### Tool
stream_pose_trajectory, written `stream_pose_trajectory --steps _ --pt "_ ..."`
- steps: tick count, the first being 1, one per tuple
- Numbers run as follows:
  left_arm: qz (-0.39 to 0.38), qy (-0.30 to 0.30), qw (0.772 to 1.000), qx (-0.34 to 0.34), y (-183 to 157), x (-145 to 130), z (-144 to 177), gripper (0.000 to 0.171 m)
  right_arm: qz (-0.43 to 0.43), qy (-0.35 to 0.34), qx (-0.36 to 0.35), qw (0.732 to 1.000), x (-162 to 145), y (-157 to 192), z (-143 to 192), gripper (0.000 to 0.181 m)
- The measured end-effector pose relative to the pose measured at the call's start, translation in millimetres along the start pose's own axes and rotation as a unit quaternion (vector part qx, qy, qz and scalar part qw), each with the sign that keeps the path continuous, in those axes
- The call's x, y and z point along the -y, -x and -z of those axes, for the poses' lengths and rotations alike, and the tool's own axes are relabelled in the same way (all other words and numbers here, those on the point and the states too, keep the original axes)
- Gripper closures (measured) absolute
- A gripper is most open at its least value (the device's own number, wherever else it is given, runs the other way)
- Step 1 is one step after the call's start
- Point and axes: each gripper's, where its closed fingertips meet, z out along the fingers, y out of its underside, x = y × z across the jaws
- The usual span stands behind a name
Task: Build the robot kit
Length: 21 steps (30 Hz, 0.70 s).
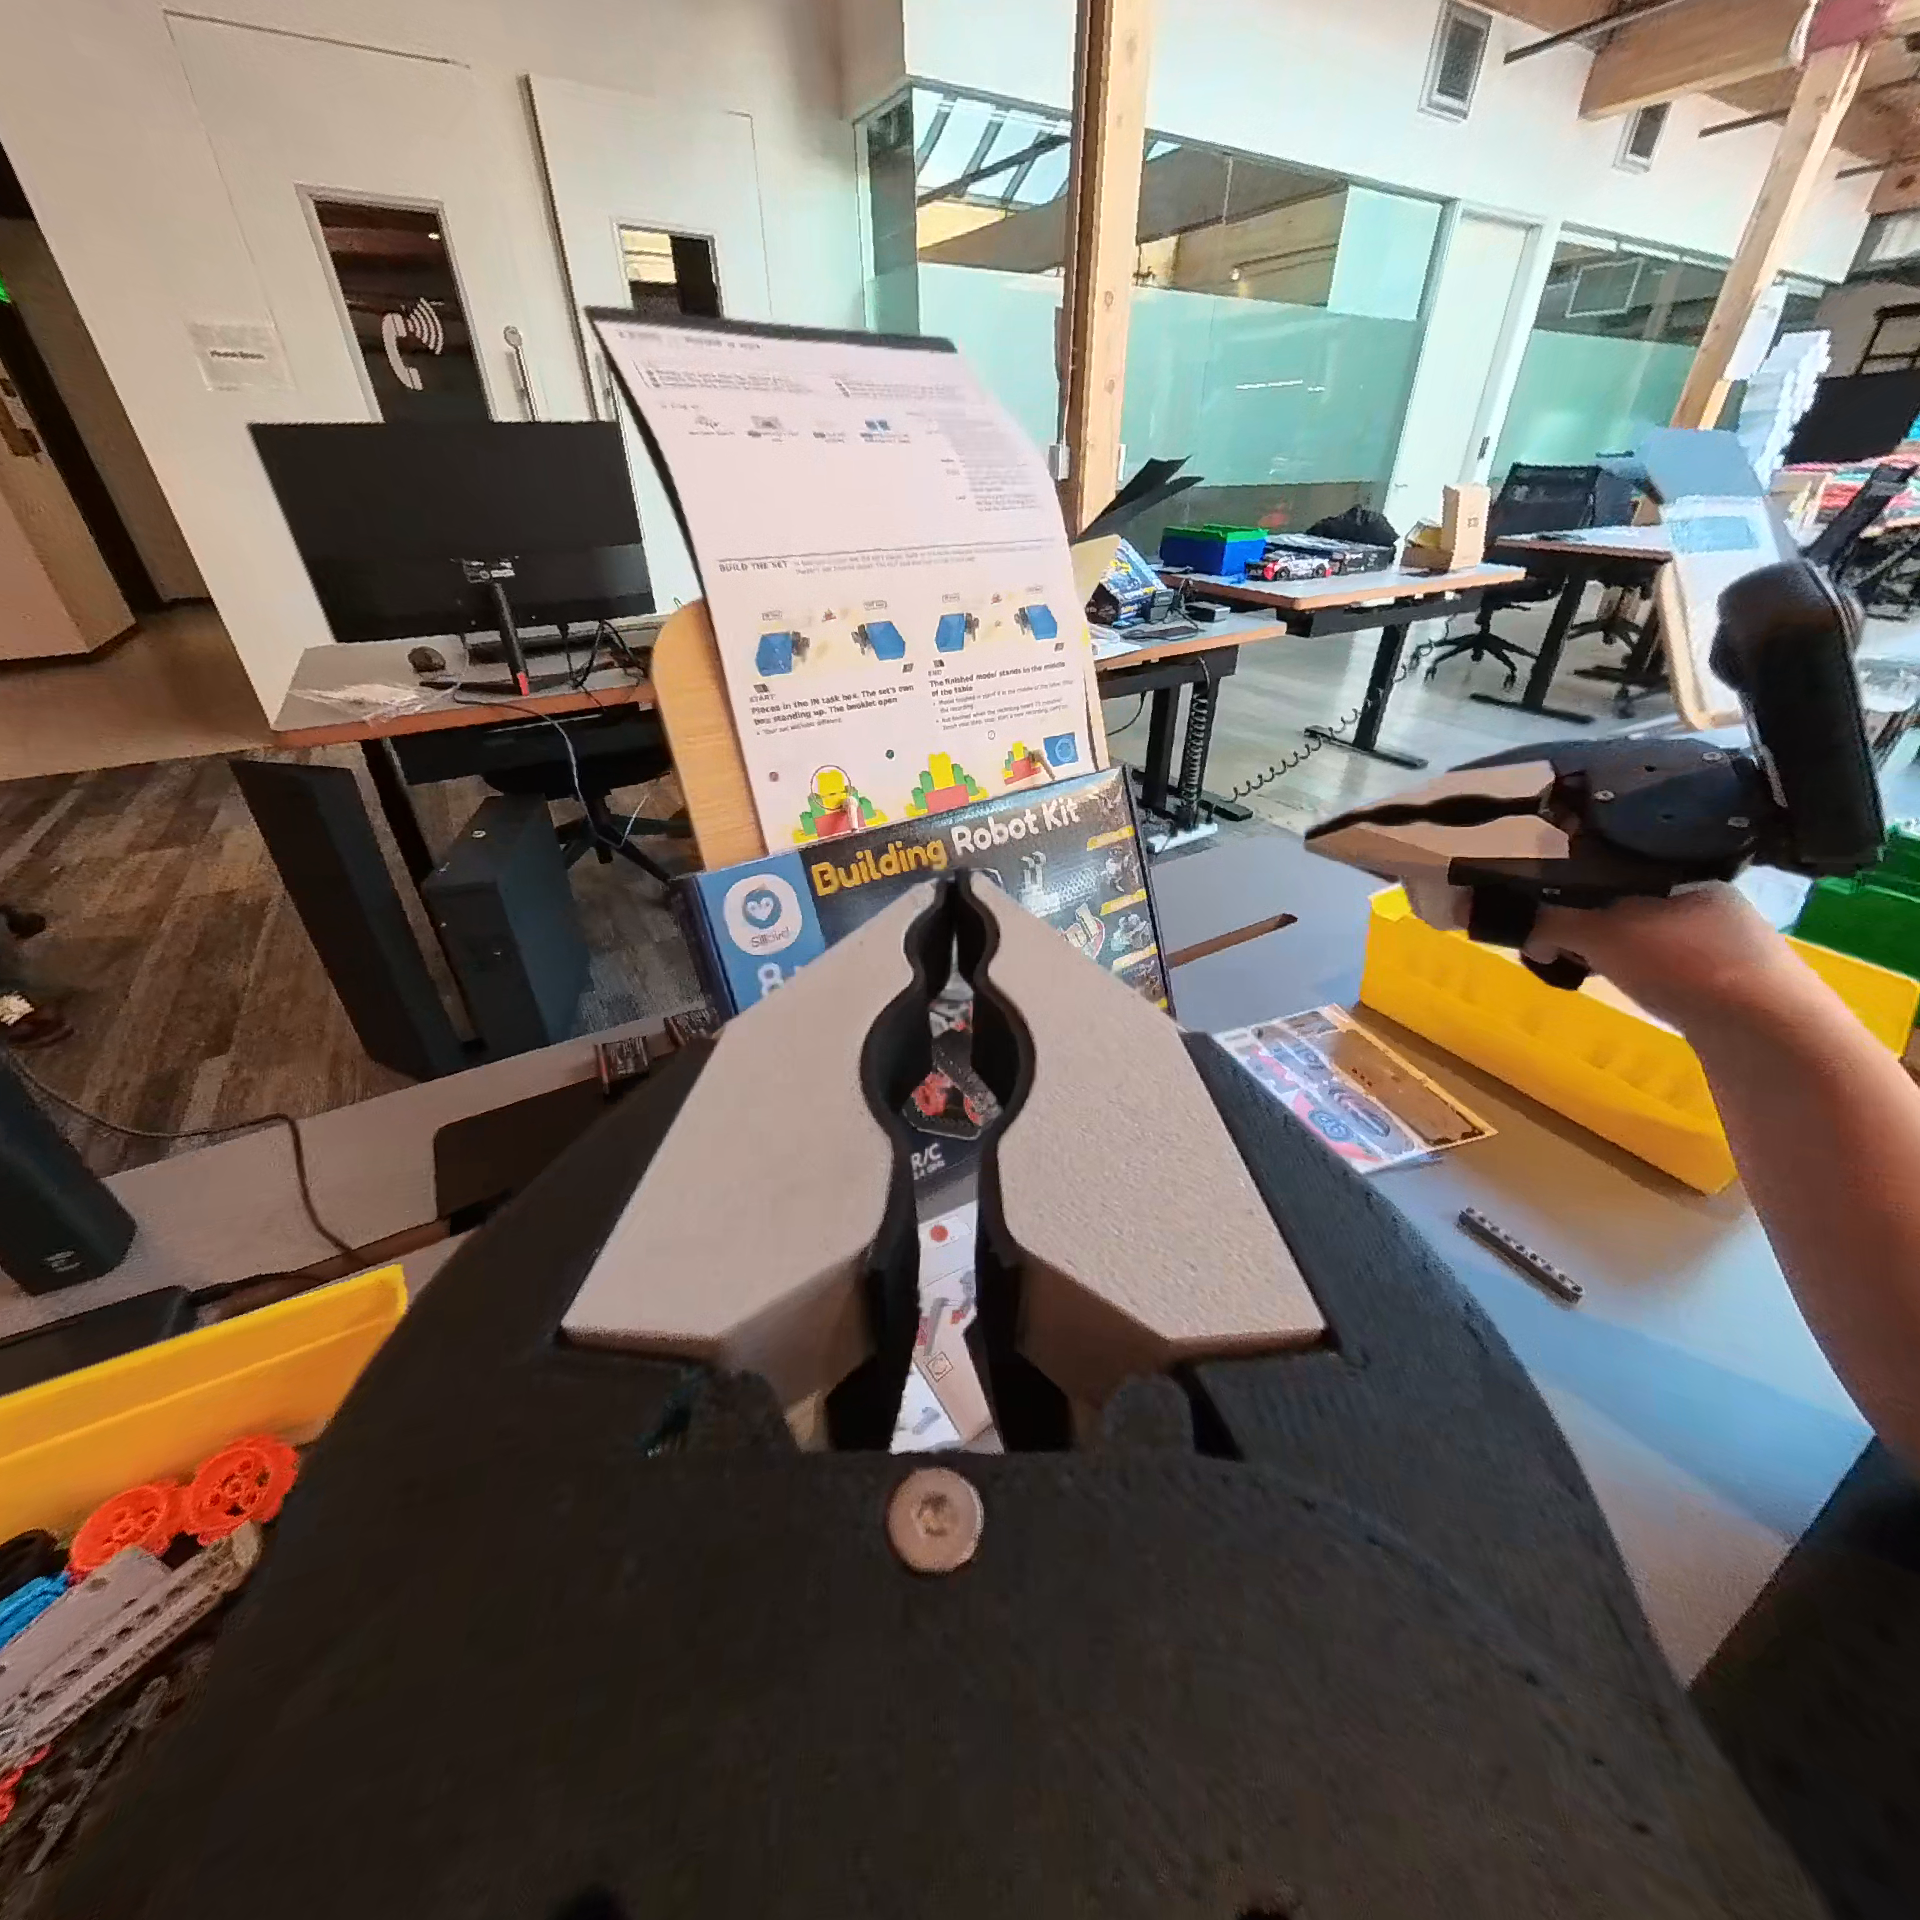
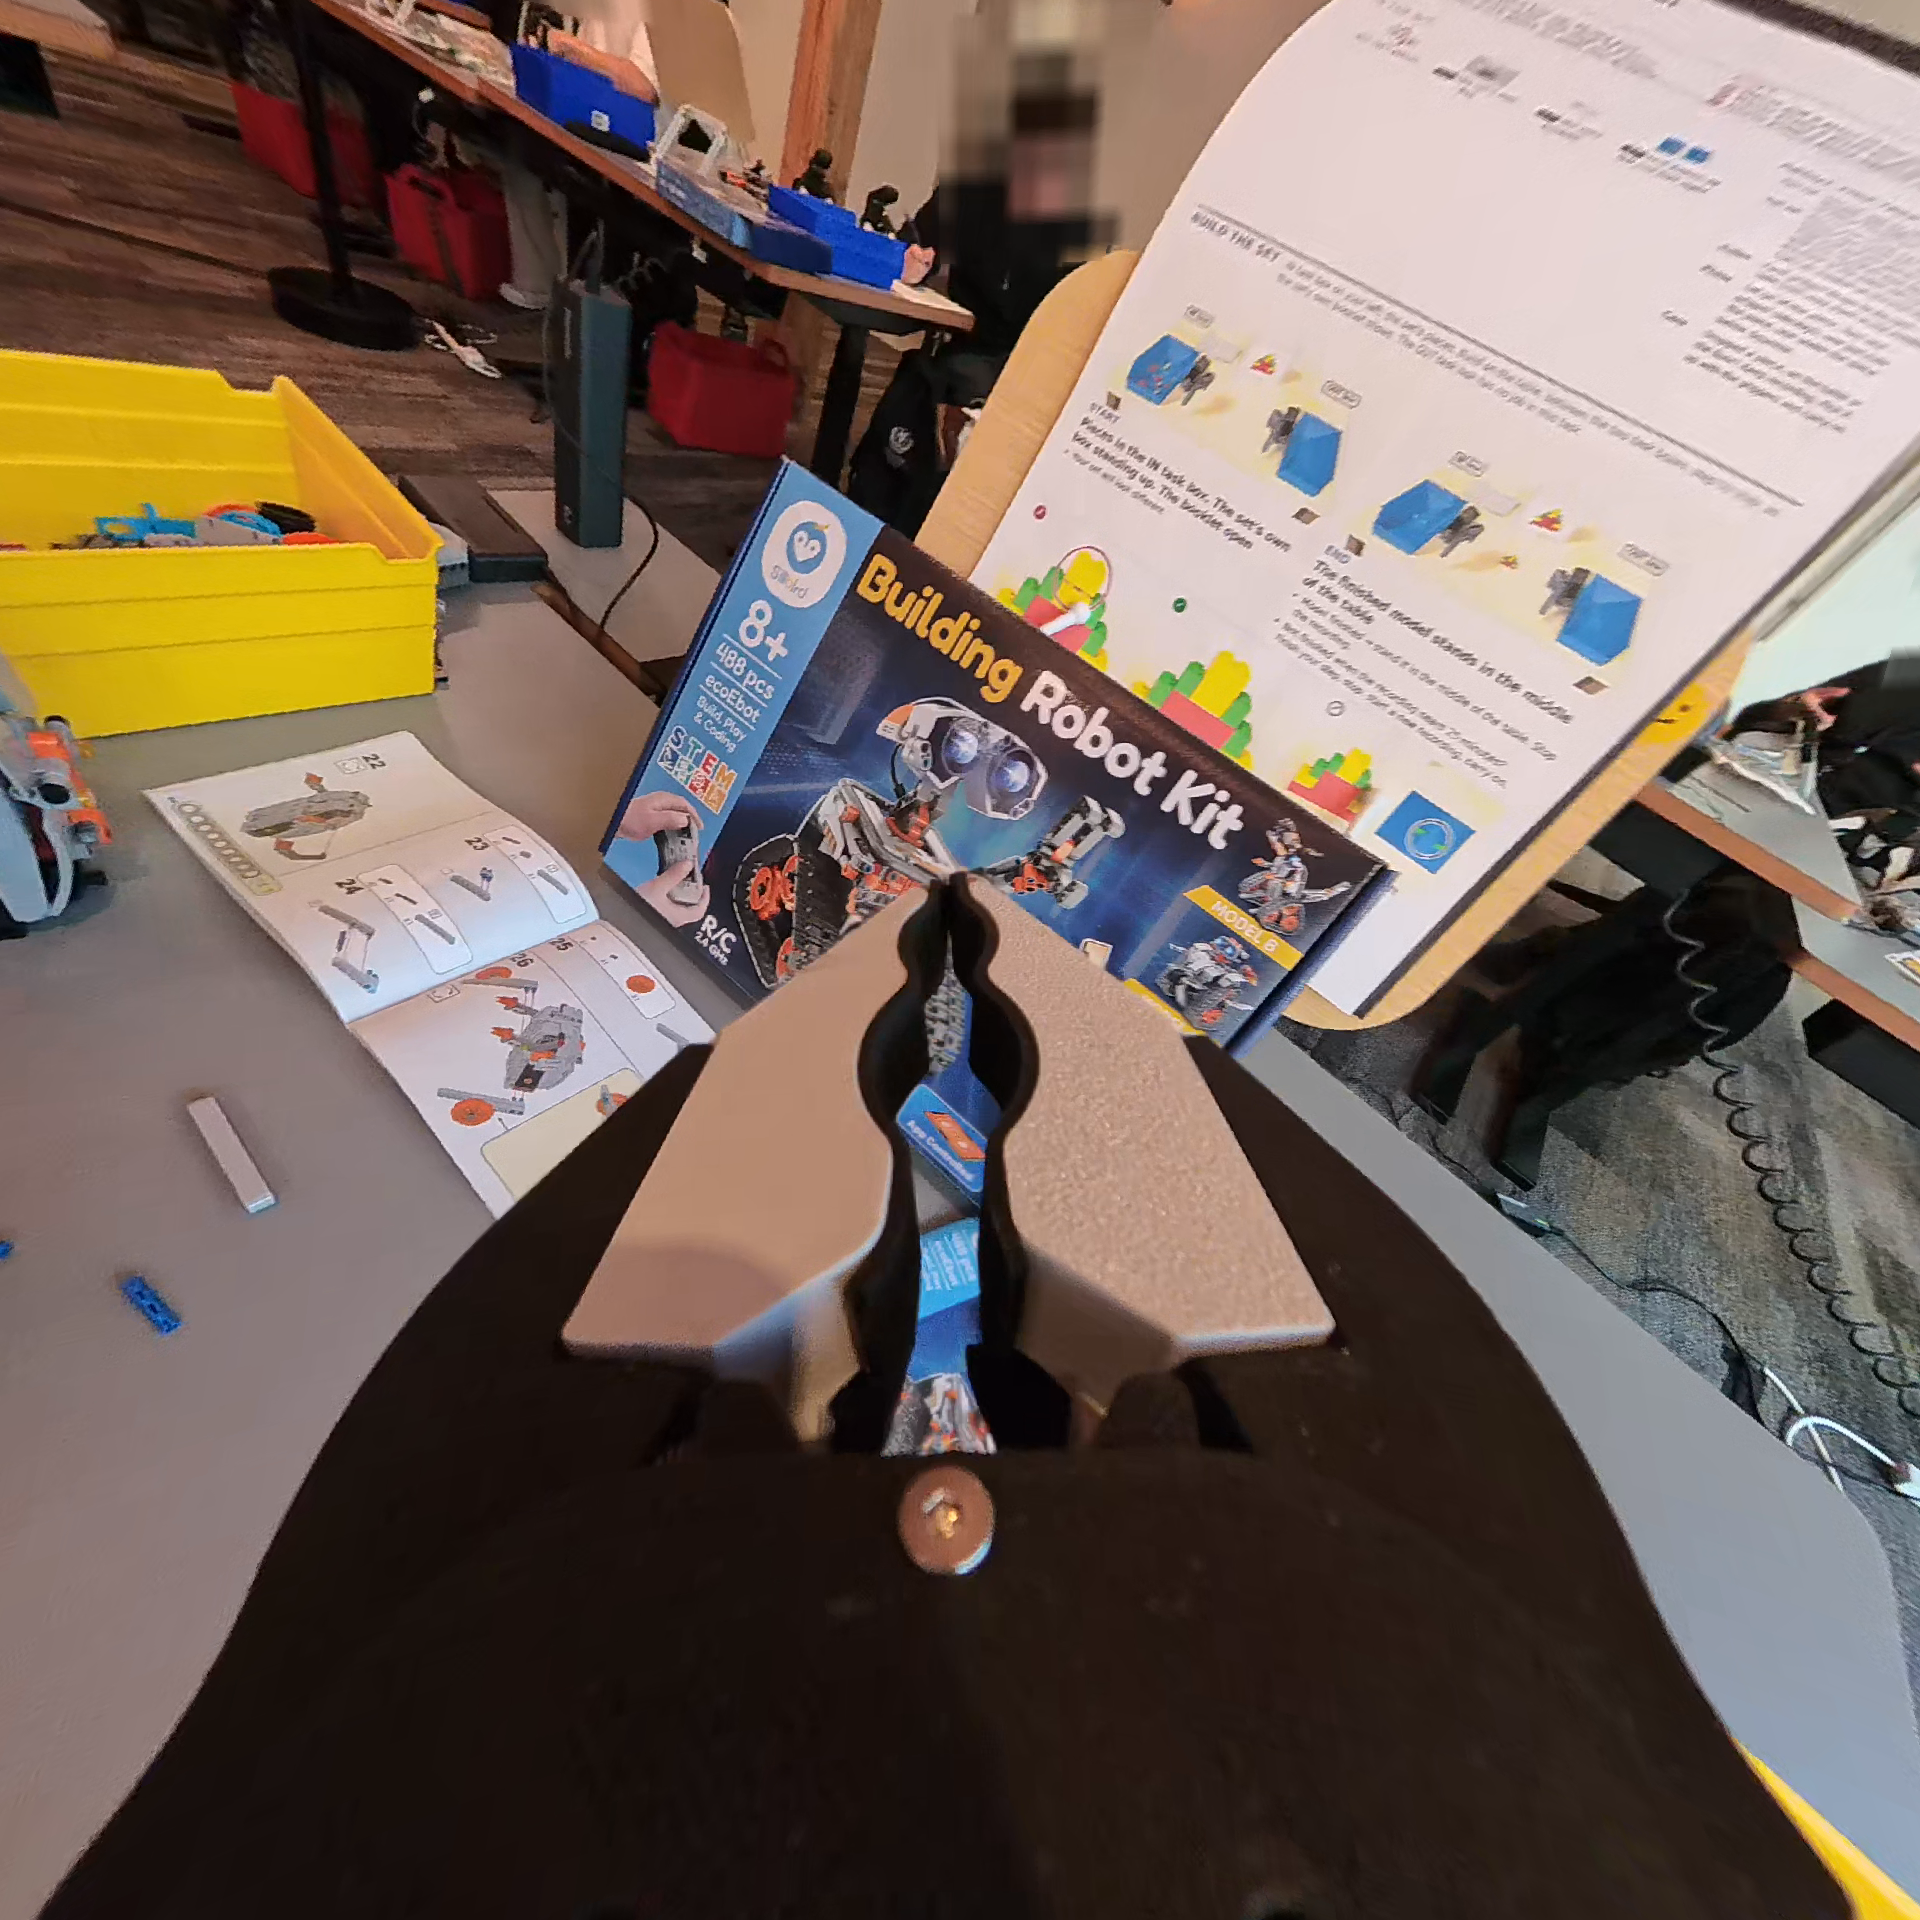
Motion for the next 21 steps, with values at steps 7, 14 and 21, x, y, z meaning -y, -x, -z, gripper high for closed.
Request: stream_pose_trajectory --steps 7,14,21 --pt "0.002 -0.036 0.998 0.046 16.6 14.5 26.9 0.171 -0.005 -0.014 -0.032 0.999 8.3 -19.5 20.1 0.181" --pt "-0.021 0.006 0.995 0.094 30.1 1.0 22.0 0.171 0.0 -0.015 -0.034 0.999 11.5 -24.9 33.3 0.181" --pt "-0.048 0.012 0.994 0.097 24.2 -2.1 5.9 0.15 0.017 -0.006 -0.042 0.999 11.5 -26.0 38.6 0.181"
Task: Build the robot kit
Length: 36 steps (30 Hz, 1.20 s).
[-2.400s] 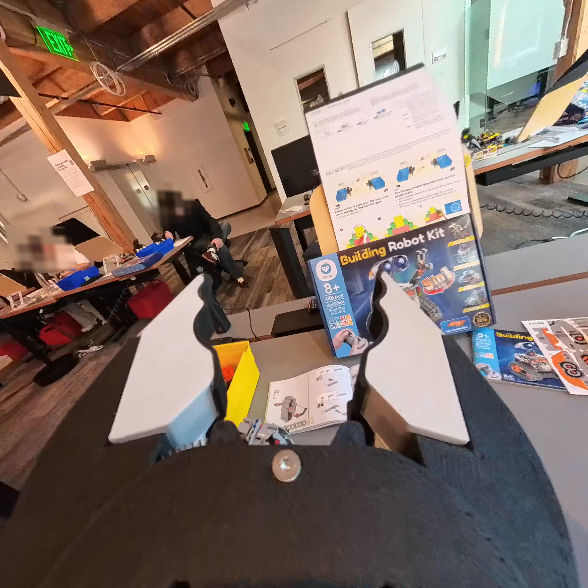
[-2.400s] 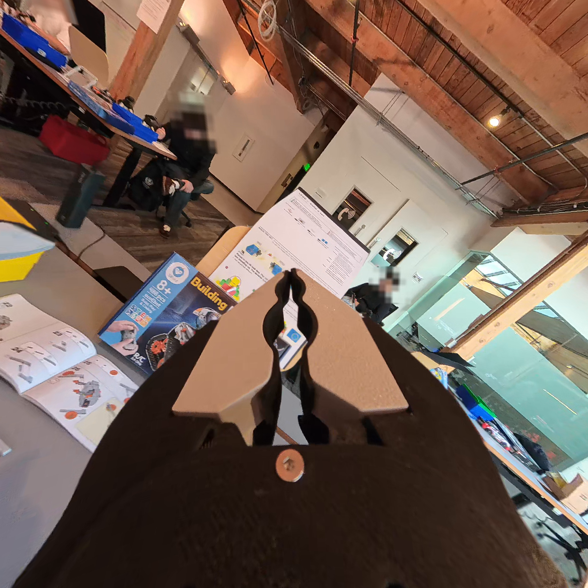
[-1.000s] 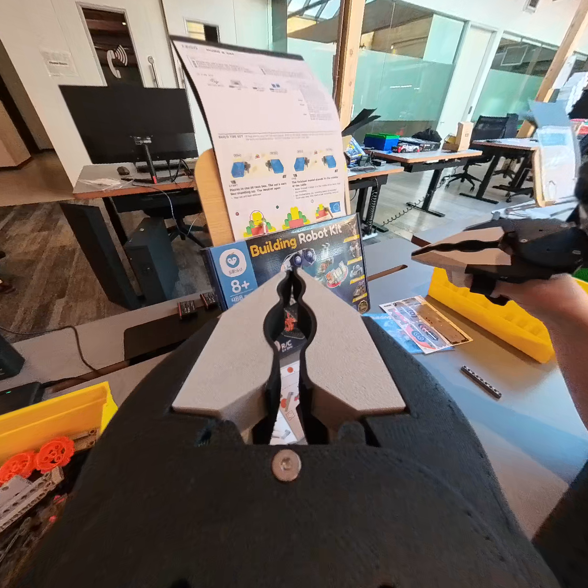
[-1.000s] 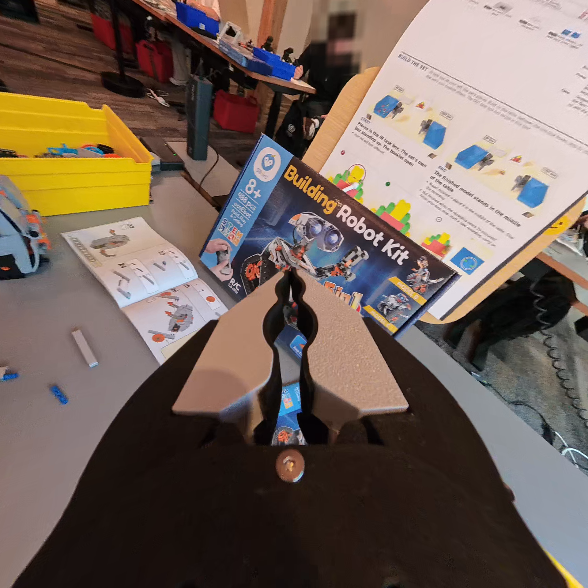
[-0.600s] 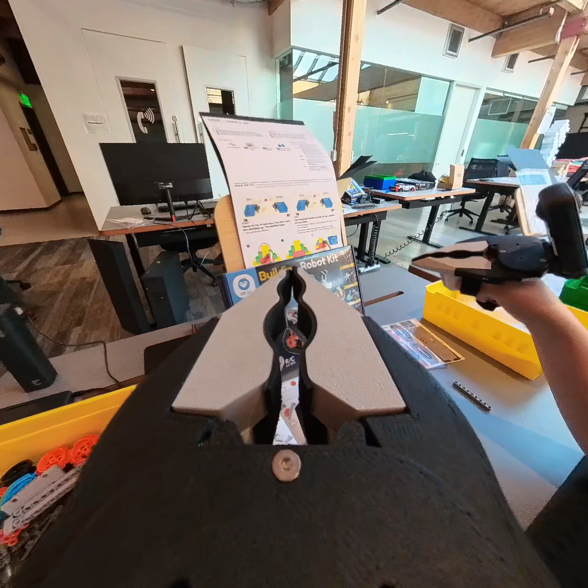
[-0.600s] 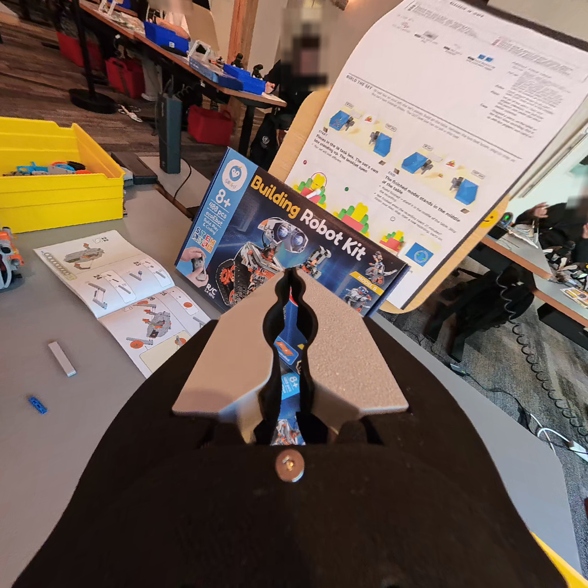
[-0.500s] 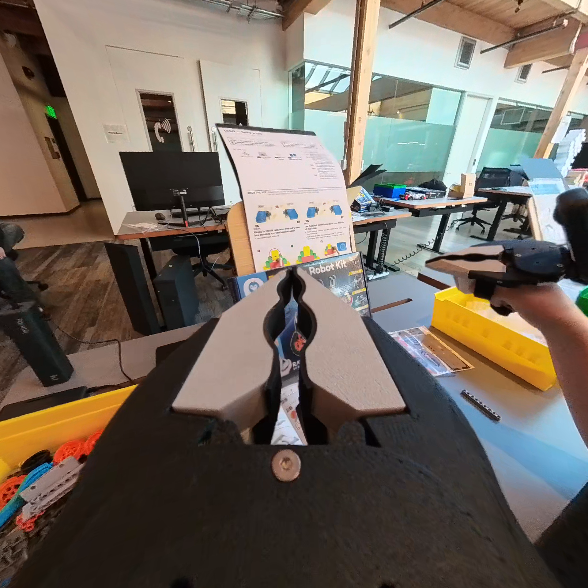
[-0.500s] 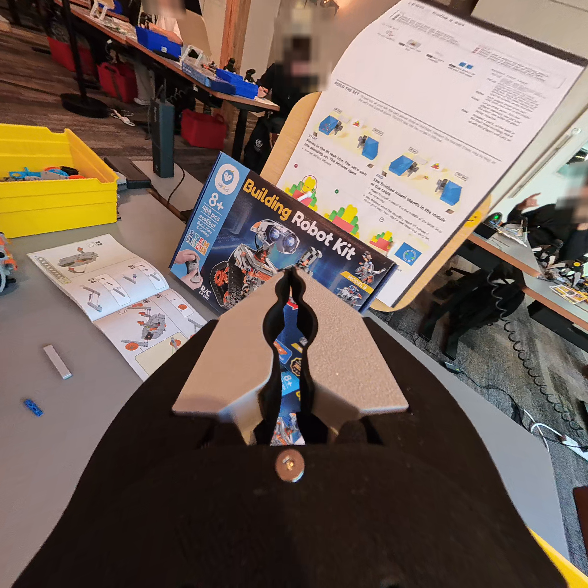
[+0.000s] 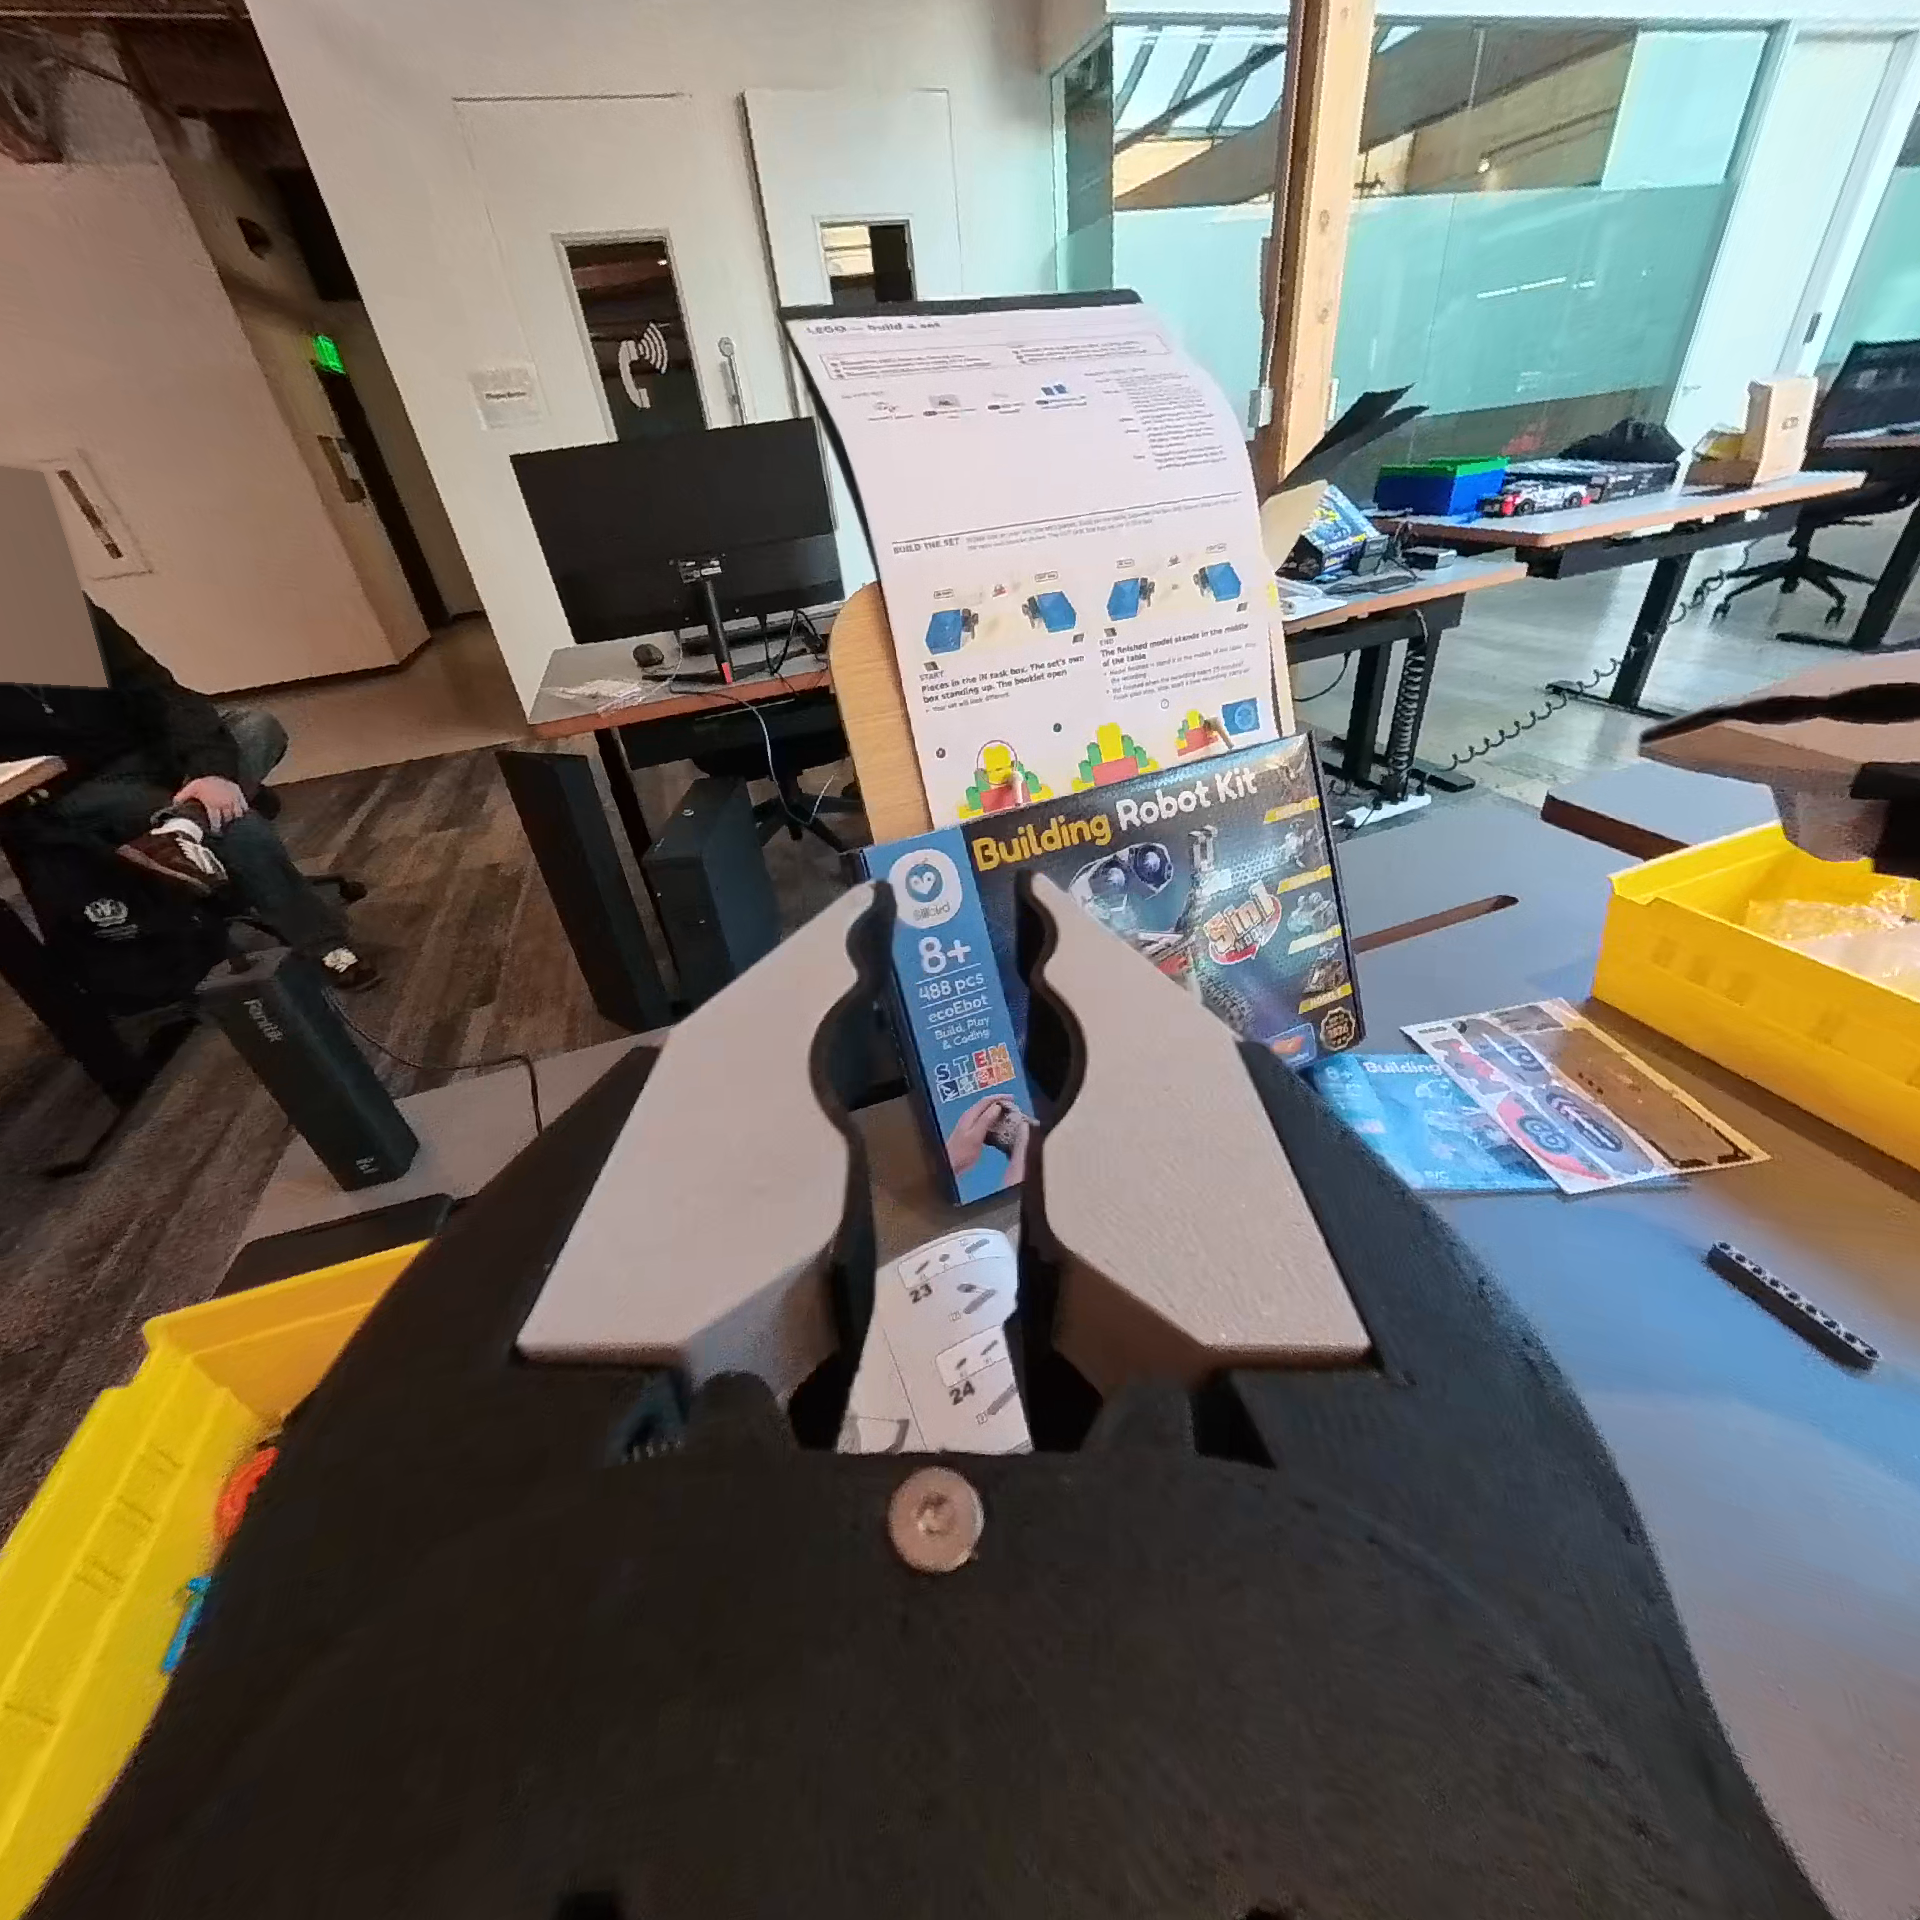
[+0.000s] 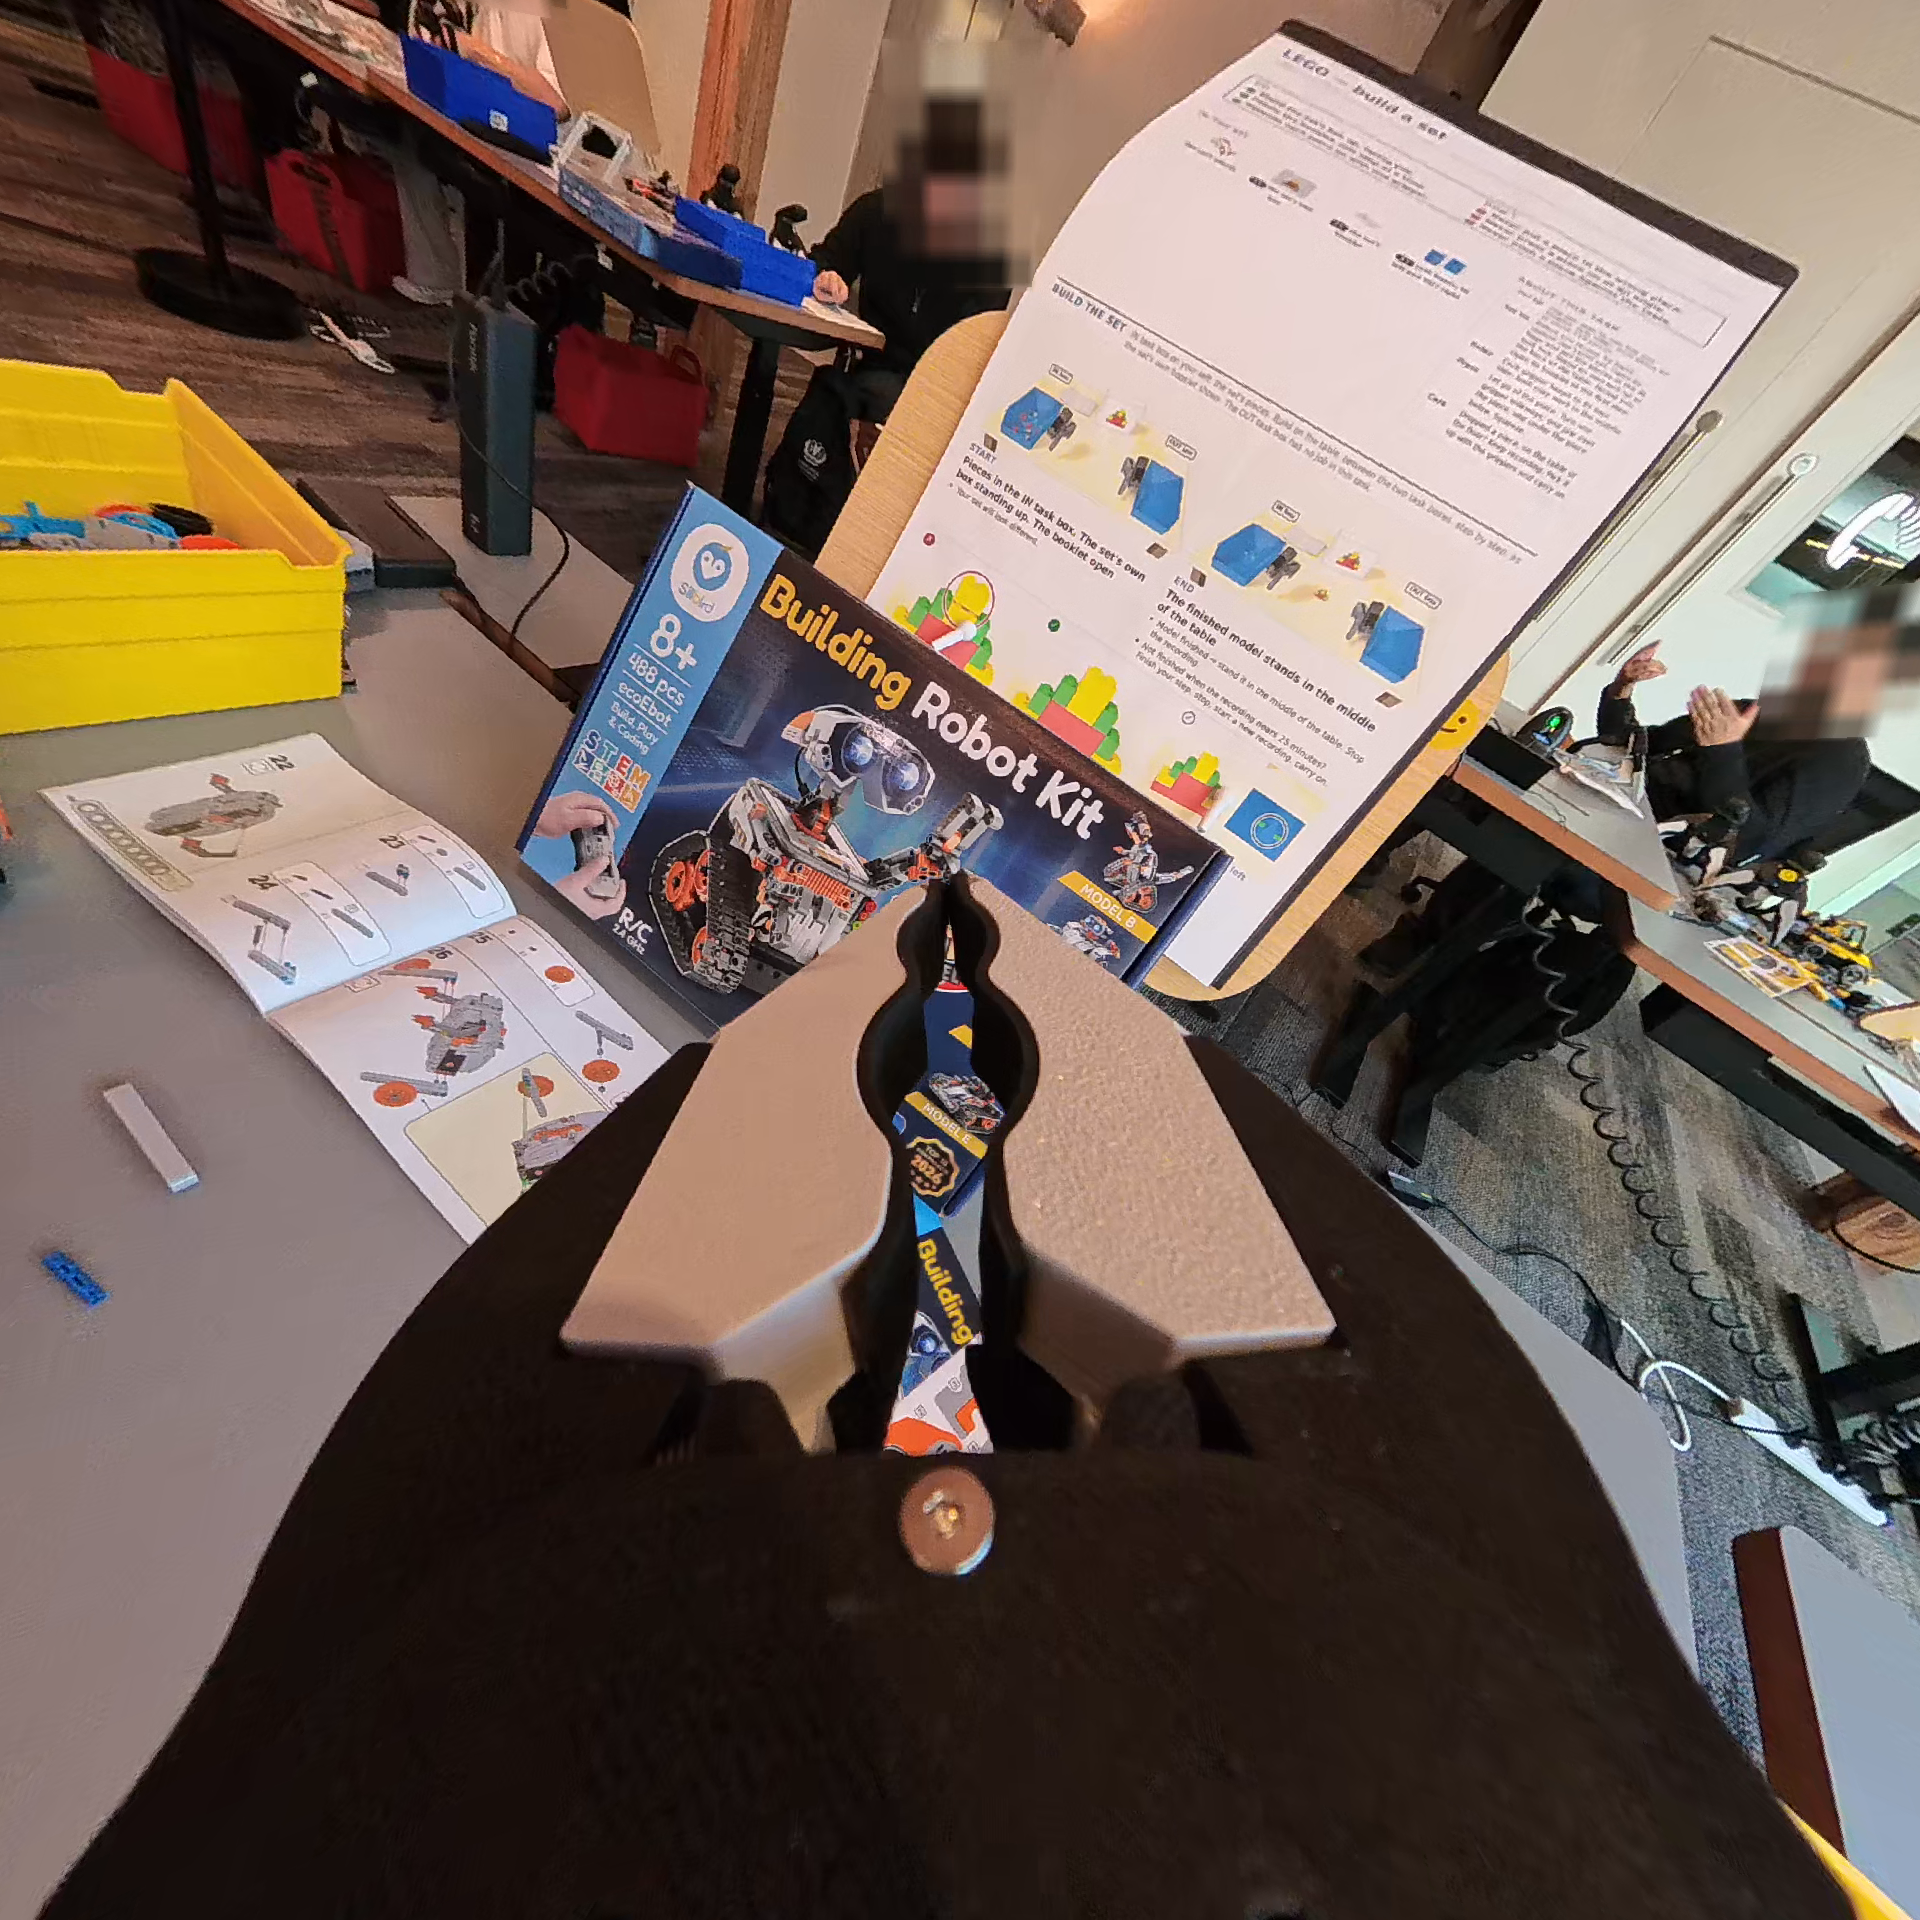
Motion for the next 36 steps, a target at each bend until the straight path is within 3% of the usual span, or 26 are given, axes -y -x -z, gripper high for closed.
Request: stream_pose_trajectory --steps 2,9,18,33,36 --pt "-0.005 0.004 1.0 -0.015 -5.0 -2.1 -3.6 0.171 0.001 0.001 0.003 1.0 -0.2 1.4 -0.8 0.181" --pt "0.055 0.005 0.994 -0.096 -22.0 -1.9 -3.3 0.171 0.008 0.023 0.027 0.999 -9.9 17.0 -15.3 0.181" --pt "0.063 0.023 0.994 -0.085 -13.1 -8.5 0.2 0.171 0.041 0.074 0.047 0.995 -28.0 36.7 -31.8 0.178" --pt "0.04 0.035 0.997 -0.049 -4.1 -14.3 -1.8 0.171 0.054 0.088 0.077 0.992 -32.5 53.2 -35.6 0.178" --pt "0.035 0.029 0.998 -0.044 -3.2 -12.7 -2.0 0.171 0.035 0.073 0.11 0.991 -28.3 70.1 -41.4 0.177"
